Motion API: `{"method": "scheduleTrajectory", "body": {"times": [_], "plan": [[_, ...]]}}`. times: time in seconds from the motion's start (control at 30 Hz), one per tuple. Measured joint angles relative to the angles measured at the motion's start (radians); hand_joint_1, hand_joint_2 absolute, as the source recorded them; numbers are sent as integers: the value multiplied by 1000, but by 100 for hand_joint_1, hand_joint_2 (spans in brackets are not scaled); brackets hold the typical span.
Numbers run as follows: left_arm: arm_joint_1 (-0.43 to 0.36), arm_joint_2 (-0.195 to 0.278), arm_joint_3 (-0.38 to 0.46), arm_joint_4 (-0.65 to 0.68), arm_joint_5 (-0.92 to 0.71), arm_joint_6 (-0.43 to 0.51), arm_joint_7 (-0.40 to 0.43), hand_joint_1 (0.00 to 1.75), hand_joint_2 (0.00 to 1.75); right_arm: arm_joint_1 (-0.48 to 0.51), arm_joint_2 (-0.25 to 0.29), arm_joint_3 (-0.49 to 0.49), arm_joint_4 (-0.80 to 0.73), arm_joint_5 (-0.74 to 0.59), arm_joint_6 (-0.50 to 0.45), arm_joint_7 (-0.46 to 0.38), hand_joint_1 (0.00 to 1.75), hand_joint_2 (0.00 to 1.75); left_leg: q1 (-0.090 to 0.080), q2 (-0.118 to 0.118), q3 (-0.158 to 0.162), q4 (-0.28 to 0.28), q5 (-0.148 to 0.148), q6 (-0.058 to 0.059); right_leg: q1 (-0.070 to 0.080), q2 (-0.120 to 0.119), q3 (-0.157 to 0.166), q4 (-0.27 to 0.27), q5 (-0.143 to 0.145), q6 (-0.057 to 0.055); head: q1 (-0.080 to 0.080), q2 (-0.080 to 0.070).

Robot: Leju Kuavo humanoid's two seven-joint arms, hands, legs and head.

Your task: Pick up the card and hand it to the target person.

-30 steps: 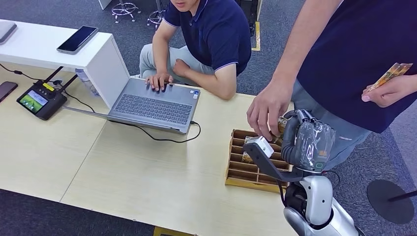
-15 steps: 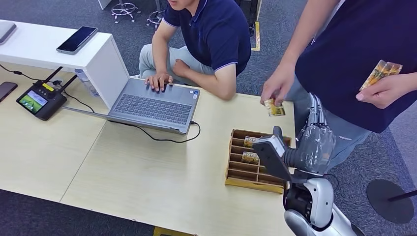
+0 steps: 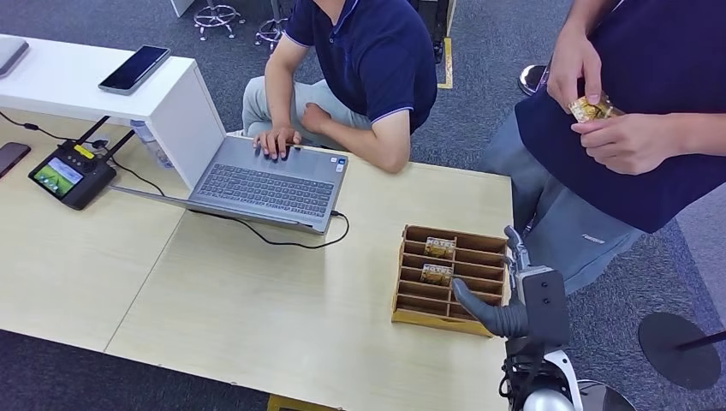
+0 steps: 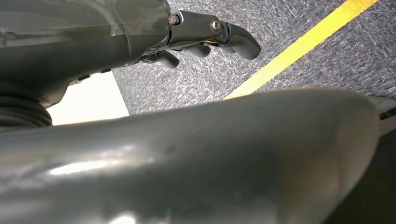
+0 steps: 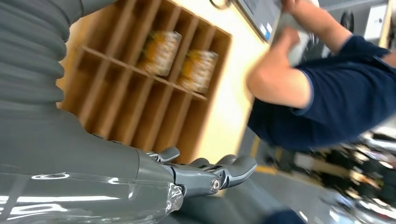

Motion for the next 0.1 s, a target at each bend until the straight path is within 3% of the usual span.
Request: {"method": "scheduleTrajectory", "body": {"times": [0.1], "plan": [[2, 2, 0, 0, 0, 3, 0, 0, 0, 35, -13, -13, 4, -81, 31, -38, 0, 175, 0, 0, 0, 0, 0, 0, 0, 0, 0, 0, 0, 0, 0, 0]]}}
